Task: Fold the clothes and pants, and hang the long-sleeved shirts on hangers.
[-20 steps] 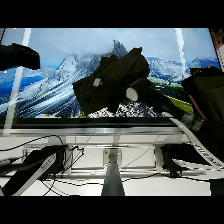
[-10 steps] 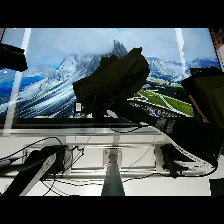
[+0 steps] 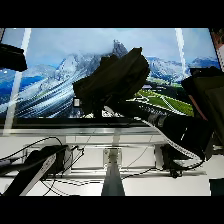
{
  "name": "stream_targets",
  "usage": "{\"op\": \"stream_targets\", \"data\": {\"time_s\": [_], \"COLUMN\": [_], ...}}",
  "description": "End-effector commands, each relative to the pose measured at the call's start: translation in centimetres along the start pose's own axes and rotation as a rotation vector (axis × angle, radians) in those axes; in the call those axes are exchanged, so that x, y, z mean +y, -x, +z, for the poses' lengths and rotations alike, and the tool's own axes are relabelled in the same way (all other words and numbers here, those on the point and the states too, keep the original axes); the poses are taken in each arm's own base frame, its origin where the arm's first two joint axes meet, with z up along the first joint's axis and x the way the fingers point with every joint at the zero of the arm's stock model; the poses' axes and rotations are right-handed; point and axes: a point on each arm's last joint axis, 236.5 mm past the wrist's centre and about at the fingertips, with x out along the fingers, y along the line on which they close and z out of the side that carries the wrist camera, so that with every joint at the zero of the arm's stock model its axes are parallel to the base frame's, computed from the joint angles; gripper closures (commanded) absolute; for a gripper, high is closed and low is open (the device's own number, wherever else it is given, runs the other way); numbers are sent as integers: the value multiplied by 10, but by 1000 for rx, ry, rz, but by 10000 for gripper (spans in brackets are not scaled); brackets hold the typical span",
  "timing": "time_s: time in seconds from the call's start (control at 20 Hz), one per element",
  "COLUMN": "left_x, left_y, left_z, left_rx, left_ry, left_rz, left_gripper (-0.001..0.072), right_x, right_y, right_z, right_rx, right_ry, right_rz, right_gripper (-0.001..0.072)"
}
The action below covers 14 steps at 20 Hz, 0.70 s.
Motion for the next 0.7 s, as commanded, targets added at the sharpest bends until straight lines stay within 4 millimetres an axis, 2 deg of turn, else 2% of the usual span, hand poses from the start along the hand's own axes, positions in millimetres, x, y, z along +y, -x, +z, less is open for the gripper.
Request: {"op": "stream_targets", "data": {"time_s": [0.0,0.05,0.15,0.25,0.3,0.35,0.45,0.55,0.65], "left_x": [0,0,0,1,1,3,13,19,23], "left_y": [0,0,0,-3,-6,-11,-23,-39,-57], "left_z": [0,0,0,-2,-3,-5,-15,-27,-42], "left_rx": [-1,-1,0,10,19,31,84,149,209], "left_ry": [0,0,0,0,1,-6,-84,-108,-122], "left_rz": [1,1,1,0,-2,2,30,41,31], "left_gripper": [676,676,676,676,676,676,676,677,678], "right_x": [1,0,-9,-29,-46,-68,-129,-197,-259], "right_y": [-8,-7,-4,6,16,28,63,112,172], "right_z": [-32,-36,-28,-4,11,23,37,31,1], "right_rx": [109,123,109,58,24,-8,-83,-158,-211], "right_ry": [-20,-8,4,7,4,-47,-231,-435,-635], "right_rz": [51,49,28,-17,-51,-96,-207,-318,-429], "right_gripper": [327,426,688,685,685,685,685,686,686]}}
